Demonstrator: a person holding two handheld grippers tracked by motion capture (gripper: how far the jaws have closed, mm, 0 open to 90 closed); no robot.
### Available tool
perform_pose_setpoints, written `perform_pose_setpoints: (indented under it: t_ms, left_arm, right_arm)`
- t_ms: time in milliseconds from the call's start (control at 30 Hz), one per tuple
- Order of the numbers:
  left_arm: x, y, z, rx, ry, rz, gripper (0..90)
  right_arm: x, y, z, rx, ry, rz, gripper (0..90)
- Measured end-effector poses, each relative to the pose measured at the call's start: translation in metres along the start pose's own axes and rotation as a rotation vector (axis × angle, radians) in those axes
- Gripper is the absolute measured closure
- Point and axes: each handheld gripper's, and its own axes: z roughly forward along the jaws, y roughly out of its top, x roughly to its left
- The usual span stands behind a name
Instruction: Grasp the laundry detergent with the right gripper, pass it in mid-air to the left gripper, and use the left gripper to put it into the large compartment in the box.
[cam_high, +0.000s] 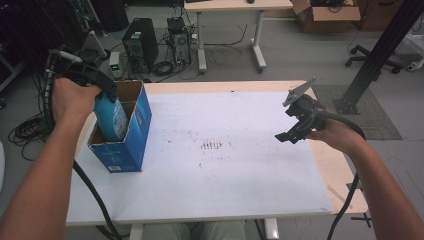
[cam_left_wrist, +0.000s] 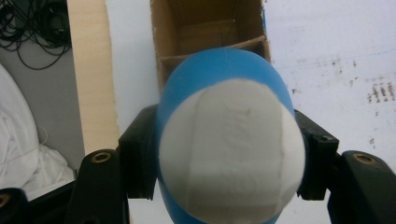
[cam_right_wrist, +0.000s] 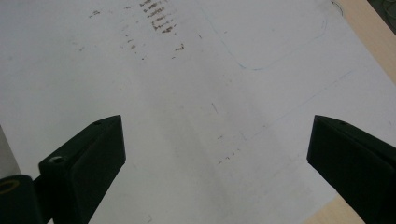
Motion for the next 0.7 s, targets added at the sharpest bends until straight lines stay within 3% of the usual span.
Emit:
perform_pose_setpoints:
  t_ms: [333, 700]
  left_arm:
    - [-0.003, -0.009, 0.036, -0.006, 0.003, 0.007, 37.9]
    - [-0.005, -0.015, 0.055, -0.008, 0.004, 0.02, 37.9]
  right_arm:
    - [0.0, -0.004, 0.004, 0.009, 0.004, 0.009, 4.1]
    - [0.001, -0.004, 0.007, 0.016, 0.01, 0.008, 4.3]
